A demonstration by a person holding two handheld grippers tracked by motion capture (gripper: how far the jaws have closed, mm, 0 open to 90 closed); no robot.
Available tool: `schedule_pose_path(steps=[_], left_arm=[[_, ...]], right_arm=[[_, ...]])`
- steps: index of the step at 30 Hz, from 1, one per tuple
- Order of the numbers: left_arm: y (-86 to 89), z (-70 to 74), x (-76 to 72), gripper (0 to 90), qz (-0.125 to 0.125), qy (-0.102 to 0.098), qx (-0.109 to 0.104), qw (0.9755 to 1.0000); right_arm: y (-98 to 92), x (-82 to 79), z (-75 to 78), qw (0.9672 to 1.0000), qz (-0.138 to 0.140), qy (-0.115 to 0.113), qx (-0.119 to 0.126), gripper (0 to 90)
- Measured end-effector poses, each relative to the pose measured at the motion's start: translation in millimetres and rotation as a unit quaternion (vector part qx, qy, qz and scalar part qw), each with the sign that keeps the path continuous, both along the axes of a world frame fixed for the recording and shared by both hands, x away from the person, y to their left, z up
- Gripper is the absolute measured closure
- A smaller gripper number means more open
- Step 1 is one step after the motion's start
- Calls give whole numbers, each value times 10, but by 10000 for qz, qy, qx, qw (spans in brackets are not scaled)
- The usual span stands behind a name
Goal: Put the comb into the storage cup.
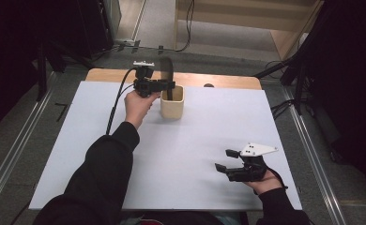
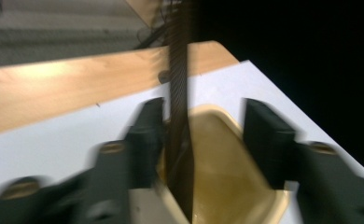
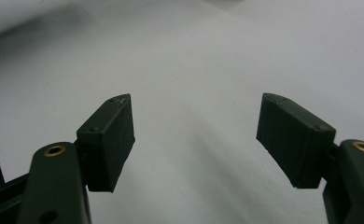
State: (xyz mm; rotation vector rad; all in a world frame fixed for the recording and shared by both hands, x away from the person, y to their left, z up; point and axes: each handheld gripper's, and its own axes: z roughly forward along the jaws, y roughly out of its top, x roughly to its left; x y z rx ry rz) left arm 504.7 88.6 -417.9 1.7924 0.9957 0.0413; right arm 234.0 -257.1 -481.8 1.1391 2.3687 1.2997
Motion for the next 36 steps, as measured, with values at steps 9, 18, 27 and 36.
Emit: schedule_pose_path(steps=[9, 18, 27, 36], left_arm=[[192, 22, 14, 332, -1, 278, -83, 9996], [303, 44, -53, 332, -88, 311, -76, 9994], [470, 34, -190, 333, -196, 272, -41, 9994], [566, 20, -314, 333, -376, 309, -49, 9988]], right_arm=[[2, 1, -2, 10000, -5, 3, -12, 258], [3, 5, -4, 10000, -13, 20, -13, 258], [12, 40, -15, 10000, -18, 27, -14, 258], [20, 44, -13, 10000, -10, 26, -32, 258]])
